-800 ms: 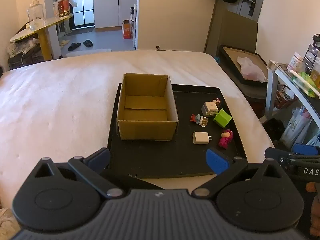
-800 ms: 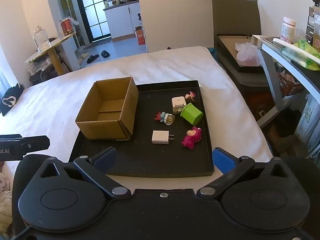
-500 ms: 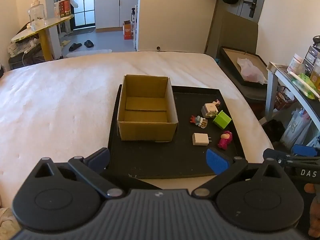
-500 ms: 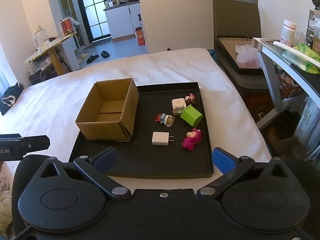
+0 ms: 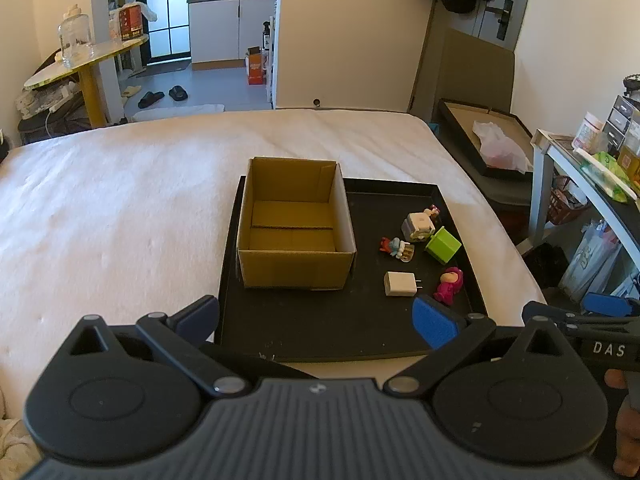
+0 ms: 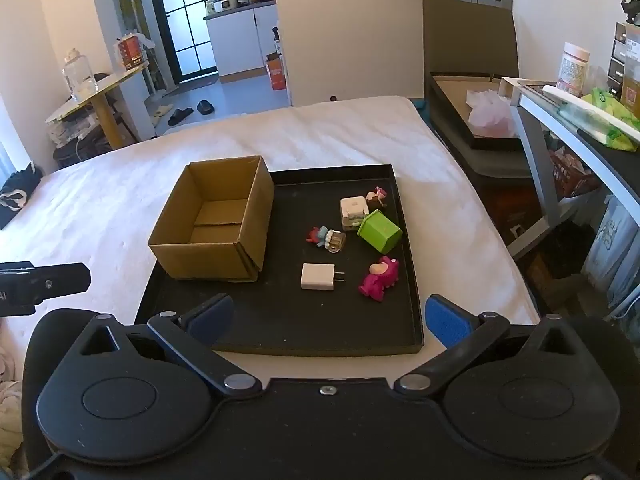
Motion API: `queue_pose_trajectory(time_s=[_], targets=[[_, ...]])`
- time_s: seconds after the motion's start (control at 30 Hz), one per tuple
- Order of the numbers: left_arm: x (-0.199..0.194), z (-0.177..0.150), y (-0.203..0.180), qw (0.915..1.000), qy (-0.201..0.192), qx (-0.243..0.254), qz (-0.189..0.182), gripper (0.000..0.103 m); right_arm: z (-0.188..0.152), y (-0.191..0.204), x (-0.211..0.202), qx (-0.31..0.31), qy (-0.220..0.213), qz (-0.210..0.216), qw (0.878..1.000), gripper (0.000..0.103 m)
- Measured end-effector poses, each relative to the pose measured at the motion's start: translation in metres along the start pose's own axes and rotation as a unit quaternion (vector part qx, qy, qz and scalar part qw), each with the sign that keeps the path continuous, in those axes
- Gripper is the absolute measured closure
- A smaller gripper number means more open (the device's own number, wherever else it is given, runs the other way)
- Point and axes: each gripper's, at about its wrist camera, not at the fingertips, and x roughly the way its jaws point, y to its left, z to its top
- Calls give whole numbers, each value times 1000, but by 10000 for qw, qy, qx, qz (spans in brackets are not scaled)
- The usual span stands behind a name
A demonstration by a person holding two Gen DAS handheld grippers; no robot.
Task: Organize rigid objects
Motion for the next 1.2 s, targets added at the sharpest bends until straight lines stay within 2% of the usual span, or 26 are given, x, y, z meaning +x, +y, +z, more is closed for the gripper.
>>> queue_pose_trajectory(time_s=[1.2], targets=[[-1, 2, -3, 10000, 8, 22, -31, 1, 1, -1, -2, 5, 0, -132, 9999, 0]])
